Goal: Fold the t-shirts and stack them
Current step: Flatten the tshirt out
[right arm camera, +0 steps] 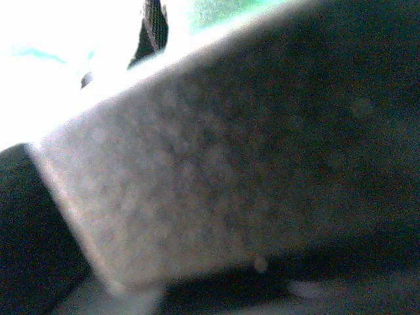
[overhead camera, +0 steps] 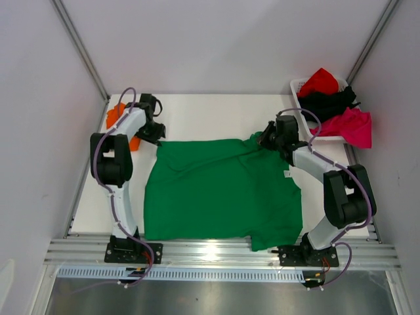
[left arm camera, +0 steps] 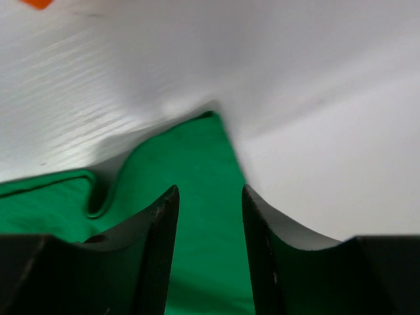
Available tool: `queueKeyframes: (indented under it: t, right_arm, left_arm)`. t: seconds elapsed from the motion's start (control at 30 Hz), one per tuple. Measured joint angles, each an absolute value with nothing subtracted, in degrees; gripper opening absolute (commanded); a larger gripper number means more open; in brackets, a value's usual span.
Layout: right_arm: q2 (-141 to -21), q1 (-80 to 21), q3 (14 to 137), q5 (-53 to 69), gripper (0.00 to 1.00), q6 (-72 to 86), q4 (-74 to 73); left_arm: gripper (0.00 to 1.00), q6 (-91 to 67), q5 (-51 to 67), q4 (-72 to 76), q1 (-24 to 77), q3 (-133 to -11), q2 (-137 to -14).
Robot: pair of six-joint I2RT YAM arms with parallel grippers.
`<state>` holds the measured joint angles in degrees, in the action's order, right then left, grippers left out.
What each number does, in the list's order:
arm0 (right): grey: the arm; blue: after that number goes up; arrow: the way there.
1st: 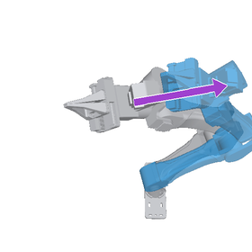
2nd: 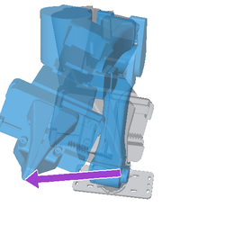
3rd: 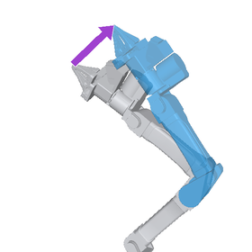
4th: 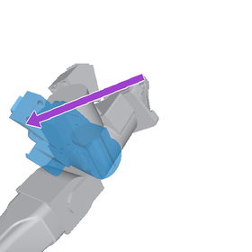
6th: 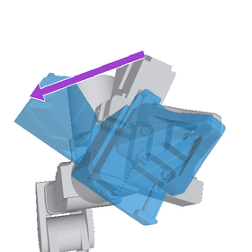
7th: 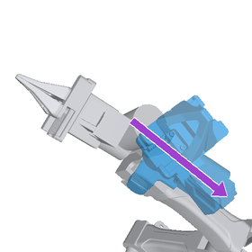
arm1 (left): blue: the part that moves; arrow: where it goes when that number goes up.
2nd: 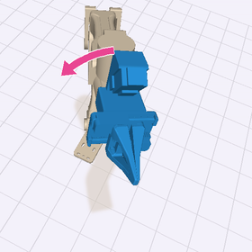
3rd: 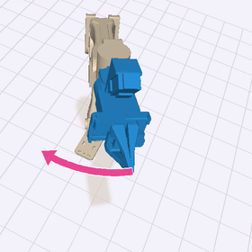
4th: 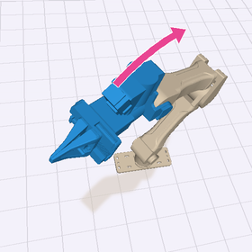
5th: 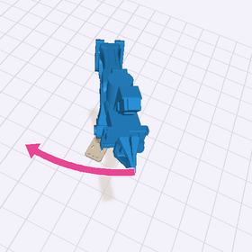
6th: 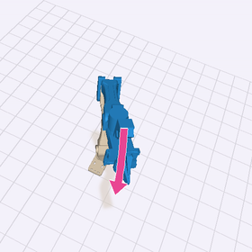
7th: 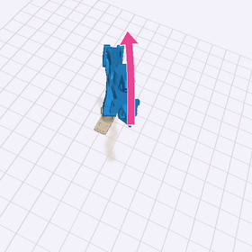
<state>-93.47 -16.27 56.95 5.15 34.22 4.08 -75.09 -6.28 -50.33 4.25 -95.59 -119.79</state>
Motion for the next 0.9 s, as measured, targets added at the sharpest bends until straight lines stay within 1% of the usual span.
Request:
queueKeyframes:
  t: [0.17,0.4,0.63,0.9]
  right_arm:
    - [-93.41,-16.1,56.86,5.28,0.03,34.02,4.1]
    - [-93.41,-15.49,56.77,5.34,0.03,33.98,4.08]
    - [-93.41,-15.14,56.71,5.56,0.03,34.02,4.14]
    - [-93.41,-15.14,56.71,5.69,0.03,34.0,4.12]
  left_arm:
    - [0.47,-75.07,-6.74,-51.48,4.25,-103.55,-122.87]
    - [0.46,-75.02,-6.74,-52.49,4.25,-106.0,-126.28]
    - [0.46,-74.96,-7.42,-58.33,4.25,-110.59,-129.64]
    - [0.45,-74.91,-8.43,-65.39,4.25,-119.13,-134.3]
